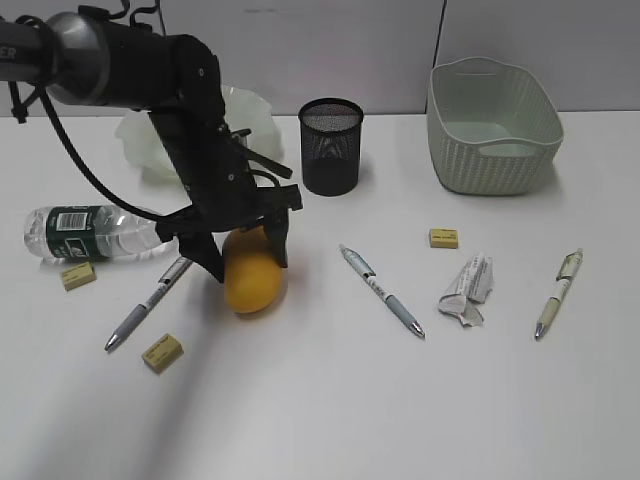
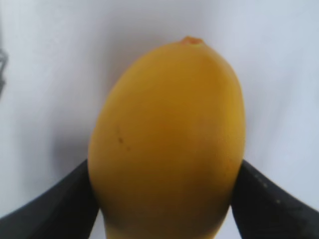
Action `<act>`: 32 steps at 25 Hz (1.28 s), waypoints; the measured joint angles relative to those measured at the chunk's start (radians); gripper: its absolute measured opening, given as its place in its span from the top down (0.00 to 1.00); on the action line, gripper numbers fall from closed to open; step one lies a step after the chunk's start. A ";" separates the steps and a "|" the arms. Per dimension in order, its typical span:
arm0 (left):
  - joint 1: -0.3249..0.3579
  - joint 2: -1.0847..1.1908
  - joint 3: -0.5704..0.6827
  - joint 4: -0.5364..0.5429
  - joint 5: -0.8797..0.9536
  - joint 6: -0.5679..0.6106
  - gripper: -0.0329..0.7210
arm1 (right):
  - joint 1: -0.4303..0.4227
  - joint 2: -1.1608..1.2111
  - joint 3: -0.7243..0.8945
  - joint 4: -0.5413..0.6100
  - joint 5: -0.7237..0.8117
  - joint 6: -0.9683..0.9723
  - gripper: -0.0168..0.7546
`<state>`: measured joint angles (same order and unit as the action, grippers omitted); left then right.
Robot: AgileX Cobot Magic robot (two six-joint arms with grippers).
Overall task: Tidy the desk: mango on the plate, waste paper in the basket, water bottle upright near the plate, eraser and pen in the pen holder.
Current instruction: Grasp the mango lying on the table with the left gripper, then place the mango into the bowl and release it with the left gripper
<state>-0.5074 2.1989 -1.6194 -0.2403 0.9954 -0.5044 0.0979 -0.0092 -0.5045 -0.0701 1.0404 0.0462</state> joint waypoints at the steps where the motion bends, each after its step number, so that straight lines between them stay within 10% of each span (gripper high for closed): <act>1: 0.000 0.000 -0.001 0.007 0.004 0.000 0.18 | 0.000 0.000 0.000 0.000 0.000 0.000 0.34; 24: 0.006 -0.122 -0.138 0.132 0.224 0.176 0.18 | 0.000 0.000 0.000 0.000 0.000 0.000 0.34; 32: 0.123 -0.125 -0.320 0.132 0.223 0.213 0.18 | 0.000 0.000 0.000 0.000 0.000 0.000 0.34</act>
<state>-0.3845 2.0741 -1.9394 -0.1087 1.2185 -0.2916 0.0979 -0.0092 -0.5045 -0.0701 1.0404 0.0462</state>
